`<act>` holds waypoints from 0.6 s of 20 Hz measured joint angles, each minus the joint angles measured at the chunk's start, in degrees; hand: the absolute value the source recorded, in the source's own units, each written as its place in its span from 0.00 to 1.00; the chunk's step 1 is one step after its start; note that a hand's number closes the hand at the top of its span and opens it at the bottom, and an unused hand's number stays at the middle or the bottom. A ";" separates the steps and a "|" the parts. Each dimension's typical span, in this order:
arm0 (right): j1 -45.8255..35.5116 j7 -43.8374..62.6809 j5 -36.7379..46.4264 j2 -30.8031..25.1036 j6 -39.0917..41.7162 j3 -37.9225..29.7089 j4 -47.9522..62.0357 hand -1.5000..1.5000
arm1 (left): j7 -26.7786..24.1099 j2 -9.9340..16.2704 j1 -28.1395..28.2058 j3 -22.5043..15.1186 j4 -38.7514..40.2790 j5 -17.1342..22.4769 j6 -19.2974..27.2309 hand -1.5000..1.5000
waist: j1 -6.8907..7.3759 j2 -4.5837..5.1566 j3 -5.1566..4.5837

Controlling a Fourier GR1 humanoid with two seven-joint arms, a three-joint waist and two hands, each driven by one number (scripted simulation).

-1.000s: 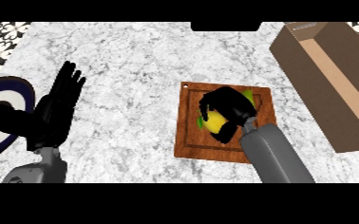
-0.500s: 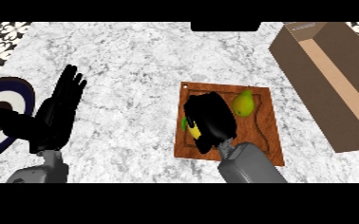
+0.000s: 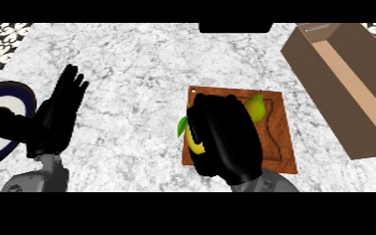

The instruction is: Pick the lemon from the cutting board and place it in the cardboard box

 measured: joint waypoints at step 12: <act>-6.99 10.38 1.61 -2.04 0.67 -16.99 -9.28 1.00 | -0.13 -0.16 -0.12 -0.04 -0.13 -0.42 0.15 0.50 | 0.06 0.14 0.01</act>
